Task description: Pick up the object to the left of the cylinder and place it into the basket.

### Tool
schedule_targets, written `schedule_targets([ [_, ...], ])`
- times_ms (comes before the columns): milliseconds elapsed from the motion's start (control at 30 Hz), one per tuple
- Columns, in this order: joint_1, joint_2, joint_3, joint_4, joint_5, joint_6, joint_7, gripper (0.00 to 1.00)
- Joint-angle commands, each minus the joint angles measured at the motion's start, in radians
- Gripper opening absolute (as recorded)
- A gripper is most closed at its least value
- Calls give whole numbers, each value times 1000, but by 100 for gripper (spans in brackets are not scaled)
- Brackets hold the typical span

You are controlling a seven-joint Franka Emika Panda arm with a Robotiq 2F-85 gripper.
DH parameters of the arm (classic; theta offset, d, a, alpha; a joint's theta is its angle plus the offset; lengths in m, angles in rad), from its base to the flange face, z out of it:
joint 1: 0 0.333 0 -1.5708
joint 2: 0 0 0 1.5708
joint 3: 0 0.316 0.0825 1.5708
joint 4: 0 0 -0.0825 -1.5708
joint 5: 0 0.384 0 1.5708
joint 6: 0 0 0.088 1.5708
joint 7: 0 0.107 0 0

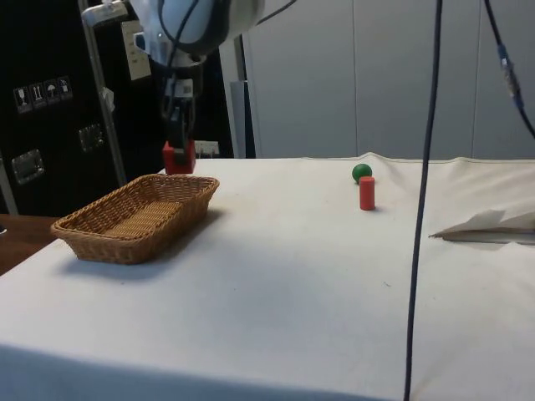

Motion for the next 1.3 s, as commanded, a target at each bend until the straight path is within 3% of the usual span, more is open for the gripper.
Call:
schedule_targets([
  [0, -1, 10, 0, 13, 3, -4, 0, 3],
  [33, -14, 22, 13, 38, 19, -21, -11, 3],
  [233, -22, 85, 12, 129, 48, -51, -12, 3],
  [267, -11, 82, 0, 119, 39, -40, -3, 3],
  [300, -26, 103, 12, 155, 55, -59, -12, 3],
  [500, -40, 171, 16, 226, 94, -67, -20, 3],
  [533, -25, 165, 0, 212, 87, -60, -13, 3],
  [567, -43, 195, 16, 244, 110, -67, -25, 3],
  [800, -46, 269, 12, 290, 175, -60, -49, 3],
  [833, -37, 265, 0, 286, 167, -60, -41, 3],
  [867, -46, 277, 12, 294, 183, -59, -52, 3],
  [1067, -51, 334, 17, 321, 231, -48, -63, 3],
  [1100, -37, 328, 2, 313, 221, -53, -54, 3],
  [1133, -51, 349, 16, 330, 247, -48, -70, 3],
  [1267, -49, 370, 10, 347, 276, -52, -82, 3],
])
